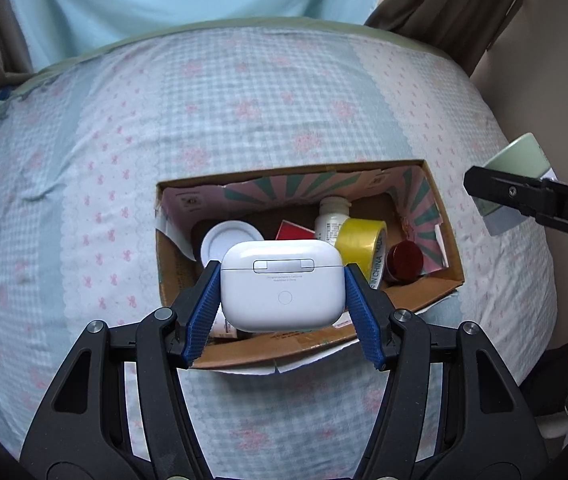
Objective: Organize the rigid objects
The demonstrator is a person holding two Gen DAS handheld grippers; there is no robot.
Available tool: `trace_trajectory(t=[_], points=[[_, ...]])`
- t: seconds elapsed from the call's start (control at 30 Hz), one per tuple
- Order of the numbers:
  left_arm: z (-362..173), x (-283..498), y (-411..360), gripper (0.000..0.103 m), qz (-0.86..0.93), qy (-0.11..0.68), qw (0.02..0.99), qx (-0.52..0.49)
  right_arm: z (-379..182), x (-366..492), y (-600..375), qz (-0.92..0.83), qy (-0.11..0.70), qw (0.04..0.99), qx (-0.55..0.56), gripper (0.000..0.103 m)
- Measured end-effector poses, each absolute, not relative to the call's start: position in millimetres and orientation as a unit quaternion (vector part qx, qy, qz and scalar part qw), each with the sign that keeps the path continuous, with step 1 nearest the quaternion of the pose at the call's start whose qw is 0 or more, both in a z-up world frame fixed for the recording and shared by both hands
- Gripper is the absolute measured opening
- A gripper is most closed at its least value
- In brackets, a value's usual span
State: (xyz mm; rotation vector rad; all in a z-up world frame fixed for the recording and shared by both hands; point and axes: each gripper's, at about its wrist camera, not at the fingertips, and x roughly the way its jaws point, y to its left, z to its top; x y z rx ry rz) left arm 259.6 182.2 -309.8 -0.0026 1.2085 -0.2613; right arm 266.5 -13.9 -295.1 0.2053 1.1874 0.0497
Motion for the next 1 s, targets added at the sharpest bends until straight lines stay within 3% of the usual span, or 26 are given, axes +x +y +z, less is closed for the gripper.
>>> trace_trajectory(t=[0.4,0.7,0.73,0.77,0.8,0.83,0.9,1.0], points=[[-396.1,285.7,155.4,0.057,-0.151,0.611,0.775,0.046,-383.2,319.7,-19.8,-0.01,0.59,0.798,0.119,0.071],[-405.9,289.1,148.3,0.058,-0.151,0.609,0.775,0.077,-409.5,332.9,-28.1,-0.023,0.595,0.788,0.154,0.072],[-403.7,289.3,146.5,0.065,-0.15,0.604,0.779,0.081,-411.2,334.6,-28.8,-0.023,0.595,0.787,0.161,0.072],[-400.8,289.0,145.3,0.091,-0.152,0.599,0.782,0.082,-411.8,335.7,-29.6,-0.022,0.594,0.786,0.169,0.072],[-397.4,288.9,145.0,0.103,-0.151,0.594,0.786,0.079,-411.3,335.9,-29.7,-0.021,0.594,0.786,0.172,0.075],[-393.4,288.3,146.0,0.103,-0.151,0.588,0.791,0.073,-410.0,336.0,-29.0,-0.019,0.595,0.785,0.168,0.092],[-390.0,287.3,149.4,0.103,-0.146,0.589,0.792,0.059,-405.3,333.6,-25.2,0.004,0.591,0.789,0.165,0.103],[-388.6,283.9,155.7,0.103,-0.133,0.596,0.791,0.047,-397.2,324.6,-19.9,-0.006,0.59,0.798,0.123,0.103]])
